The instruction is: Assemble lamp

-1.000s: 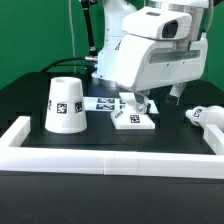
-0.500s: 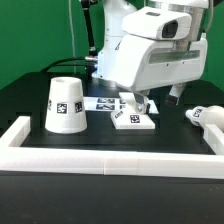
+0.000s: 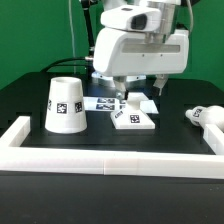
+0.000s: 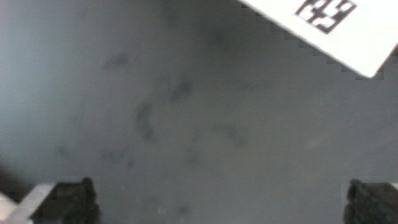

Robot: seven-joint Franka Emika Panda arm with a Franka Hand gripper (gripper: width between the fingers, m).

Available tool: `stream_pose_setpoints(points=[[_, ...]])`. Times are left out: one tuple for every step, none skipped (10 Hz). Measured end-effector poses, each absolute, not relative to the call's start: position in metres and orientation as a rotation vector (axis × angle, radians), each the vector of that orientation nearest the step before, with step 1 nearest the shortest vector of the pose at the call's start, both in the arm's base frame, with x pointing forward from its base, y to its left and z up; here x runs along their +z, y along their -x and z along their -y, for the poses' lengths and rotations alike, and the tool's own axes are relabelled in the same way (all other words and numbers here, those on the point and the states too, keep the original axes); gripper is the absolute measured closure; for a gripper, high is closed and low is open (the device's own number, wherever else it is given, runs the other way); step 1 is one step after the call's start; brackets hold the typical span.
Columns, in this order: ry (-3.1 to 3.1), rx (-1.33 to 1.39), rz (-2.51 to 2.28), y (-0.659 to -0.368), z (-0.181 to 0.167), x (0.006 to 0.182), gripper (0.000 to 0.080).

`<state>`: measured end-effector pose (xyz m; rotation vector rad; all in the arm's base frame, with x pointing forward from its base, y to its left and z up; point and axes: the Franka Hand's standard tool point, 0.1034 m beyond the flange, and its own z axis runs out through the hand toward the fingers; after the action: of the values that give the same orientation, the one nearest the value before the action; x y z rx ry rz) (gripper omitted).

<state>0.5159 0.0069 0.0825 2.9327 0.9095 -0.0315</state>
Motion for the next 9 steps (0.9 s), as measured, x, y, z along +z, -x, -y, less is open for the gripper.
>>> stream_pose_setpoints(points=[[-2.997, -0.04, -0.715, -0.505, -0.007, 0.084, 0.01], [-3.012, -0.037, -0.666, -0.506, -0.008, 0.083, 0.01], [-3.046, -0.035, -0.529, -0.505, -0.01, 0.082, 0.01], [-3.066, -0.033, -0.433, -0.505, -0.011, 0.082, 0.01], [-3.085, -0.031, -0.319, -0.505, -0.013, 0.082, 0.01], [-3.091, -0.03, -0.247, -0.503, -0.015, 0.082, 0.01], [-3.092, -0.025, -0.256, -0.493, -0.015, 0.083, 0.01], [-3.096, -0.013, -0.267, -0.479, -0.014, 0.083, 0.01], [-3.102, -0.02, -0.289, -0.465, -0.011, 0.083, 0.01]])
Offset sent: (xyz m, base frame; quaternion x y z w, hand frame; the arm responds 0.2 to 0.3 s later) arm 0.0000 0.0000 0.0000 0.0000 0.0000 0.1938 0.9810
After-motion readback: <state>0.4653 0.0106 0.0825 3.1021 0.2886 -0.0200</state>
